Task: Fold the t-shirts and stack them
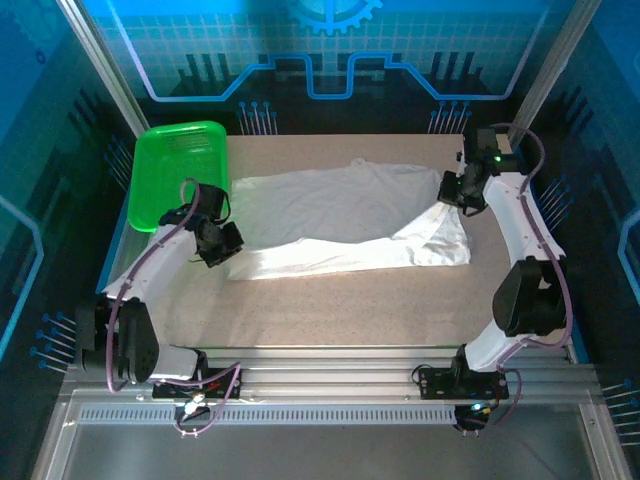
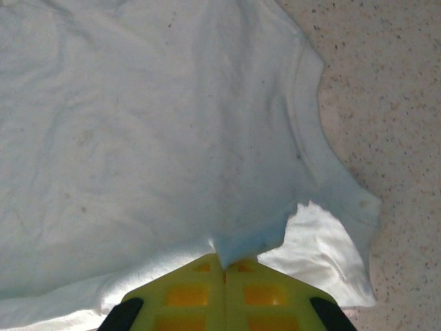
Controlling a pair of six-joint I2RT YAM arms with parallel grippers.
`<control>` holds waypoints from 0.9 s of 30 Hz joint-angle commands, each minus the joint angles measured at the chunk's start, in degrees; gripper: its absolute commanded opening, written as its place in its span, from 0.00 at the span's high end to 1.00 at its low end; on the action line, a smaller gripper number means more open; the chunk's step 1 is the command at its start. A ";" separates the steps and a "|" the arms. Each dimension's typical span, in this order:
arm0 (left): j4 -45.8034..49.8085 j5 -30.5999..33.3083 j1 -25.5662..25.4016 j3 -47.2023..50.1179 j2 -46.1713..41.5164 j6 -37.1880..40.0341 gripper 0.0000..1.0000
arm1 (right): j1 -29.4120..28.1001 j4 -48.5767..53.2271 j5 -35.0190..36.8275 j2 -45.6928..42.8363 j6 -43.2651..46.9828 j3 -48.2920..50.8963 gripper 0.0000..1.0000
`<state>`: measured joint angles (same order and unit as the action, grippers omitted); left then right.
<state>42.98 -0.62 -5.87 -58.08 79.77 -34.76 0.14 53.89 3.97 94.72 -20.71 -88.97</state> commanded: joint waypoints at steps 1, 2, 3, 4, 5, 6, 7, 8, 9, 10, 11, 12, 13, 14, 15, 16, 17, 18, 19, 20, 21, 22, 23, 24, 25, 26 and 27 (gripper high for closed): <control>-1.03 1.85 1.04 -2.83 2.41 3.27 1.00 | -1.26 -0.28 1.17 3.31 2.93 -4.00 0.99; -1.30 2.11 1.12 -3.35 3.33 3.58 1.00 | -1.53 -0.14 1.29 4.35 3.24 -4.85 0.99; -1.53 2.20 1.27 -3.88 4.15 3.85 1.00 | -1.71 -0.23 1.39 5.27 3.43 -5.43 0.99; -1.67 2.27 1.34 -4.49 5.08 4.08 1.00 | -1.98 -0.36 1.52 6.26 3.70 -6.13 0.99; -1.88 2.40 1.39 -5.11 6.00 4.33 1.00 | -2.15 -0.36 1.88 7.25 3.92 -7.03 0.99; -1.95 2.68 1.46 -5.56 6.70 4.48 1.00 | -2.35 -0.36 2.16 8.23 4.05 -7.64 0.99; -2.21 2.85 1.52 -6.01 7.49 4.61 1.00 | -2.42 -0.36 2.37 9.32 4.23 -8.45 0.98; -2.51 3.08 1.63 -6.37 8.28 4.89 1.00 | -2.49 -0.47 2.85 10.36 4.40 -9.15 0.98; -2.78 3.30 1.76 -6.74 8.99 5.09 1.00 | -2.51 -0.45 3.20 11.33 4.41 -9.81 0.98; -3.21 3.51 1.95 -7.10 9.93 5.24 1.00 | -2.43 -0.45 3.39 12.52 4.36 -10.54 0.98; -3.67 3.51 2.16 -7.58 10.88 5.32 1.00 | -2.43 -0.60 3.42 13.75 4.38 -11.23 0.97; -4.04 3.46 2.34 -8.00 11.84 5.25 1.00 | -2.49 -0.63 3.42 14.88 4.24 -12.13 0.97; -4.45 3.44 2.56 -8.62 13.05 5.20 1.00 | -2.43 -0.93 3.14 16.28 3.93 -13.10 0.96; -4.78 3.39 2.68 -9.36 14.28 5.08 0.99 | -2.43 -1.53 2.50 17.68 3.62 -14.05 0.95; -5.06 3.19 2.78 -10.09 15.18 4.97 0.94 | -2.38 -1.91 1.99 19.45 3.03 -15.14 0.93; -5.63 3.05 2.88 -11.09 16.09 4.75 0.84 | -1.98 -2.19 0.54 21.67 1.75 -17.40 0.89; -6.19 2.80 2.88 -11.97 16.54 4.55 0.74 | -1.48 -3.09 -2.28 23.63 0.85 -19.33 0.88; -6.88 2.26 2.88 -12.98 16.85 4.23 0.60 | -0.67 -5.28 -6.68 25.63 -0.78 -21.10 0.81; -7.37 1.86 2.88 -14.31 16.99 3.70 0.48 | 0.48 -7.48 -12.44 27.40 -3.23 -22.84 0.65; -7.01 1.39 2.80 -15.87 16.99 3.17 0.40 | 1.50 -9.68 -17.77 28.57 -5.62 -24.47 0.55; -6.04 0.44 2.72 -18.05 16.81 2.61 0.34 | 2.40 -11.52 -22.49 29.34 -8.65 -26.04 0.49; -4.86 -0.41 2.42 -19.95 15.94 1.98 0.30 | 2.74 -11.40 -24.53 29.20 -9.87 -27.84 0.43; -4.33 -0.72 1.84 -20.91 14.59 1.53 0.26 | 2.55 -9.65 -24.22 28.19 -9.00 -29.20 0.37; -4.12 -1.39 0.92 -21.27 12.48 0.87 0.22 | 2.18 -7.68 -23.50 26.67 -7.34 -29.48 0.34; -4.12 -2.32 -0.19 -21.03 10.50 0.14 0.14 | 1.67 -4.47 -22.20 23.91 -5.38 -28.34 0.32; -4.13 -3.25 -1.32 -20.46 8.47 -0.48 0.12 | 1.33 -2.14 -21.35 21.50 -4.40 -26.40 0.32; -4.13 -4.73 -2.65 -19.36 6.47 -1.23 0.11 | 0.78 0.14 -20.38 18.24 -4.08 -22.70 0.32</control>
<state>37.19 -0.82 -5.50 -77.23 92.33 -33.78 2.33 47.53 -13.15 121.99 -25.63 -114.13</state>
